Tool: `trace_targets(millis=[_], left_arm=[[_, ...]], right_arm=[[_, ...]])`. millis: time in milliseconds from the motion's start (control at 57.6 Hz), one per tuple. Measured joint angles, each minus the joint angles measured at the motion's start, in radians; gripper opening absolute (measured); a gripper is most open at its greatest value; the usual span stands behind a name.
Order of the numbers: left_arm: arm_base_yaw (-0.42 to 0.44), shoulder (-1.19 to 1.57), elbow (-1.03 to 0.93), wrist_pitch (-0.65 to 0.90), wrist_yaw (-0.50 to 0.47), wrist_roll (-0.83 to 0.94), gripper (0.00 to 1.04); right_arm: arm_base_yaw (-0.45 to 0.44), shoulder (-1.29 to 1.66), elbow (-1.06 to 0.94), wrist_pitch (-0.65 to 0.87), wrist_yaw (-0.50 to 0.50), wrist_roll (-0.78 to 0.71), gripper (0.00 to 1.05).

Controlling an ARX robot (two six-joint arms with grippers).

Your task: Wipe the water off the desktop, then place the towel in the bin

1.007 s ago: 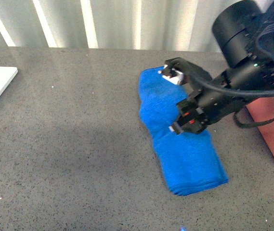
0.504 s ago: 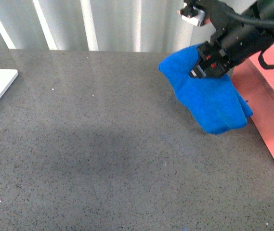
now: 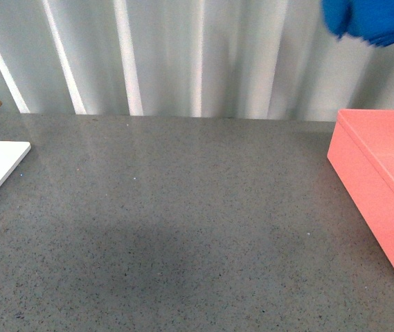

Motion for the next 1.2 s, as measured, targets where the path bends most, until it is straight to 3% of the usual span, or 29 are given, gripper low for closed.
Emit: trace_targets(millis=[174,330,712,1042,1198], left_arm=[[0.0,0.0,0.0,0.0,0.0,0.0,0.98],[0.0,0.0,0.0,0.0,0.0,0.0,0.98],[0.0,0.0,0.0,0.0,0.0,0.0,0.98],[0.0,0.0,0.0,0.0,0.0,0.0,0.98],[0.0,0.0,0.0,0.0,0.0,0.0,0.98]], right_arm=[[-0.239,-0.078,-0.161,0.004,-0.043,-0.064,0.04],[-0.336,-0.004,-0.31,0.038,-0.034,-0.09,0.04],[-0.307,0.199,-0.216,0.041,0.066,-0.062,0.04],[-0.274,0.398,-0.014,-0.139,0.22,-0.074,0.05],[-0.261,0.438,-0.022,-0.245,0.258,-0.177,0.36]])
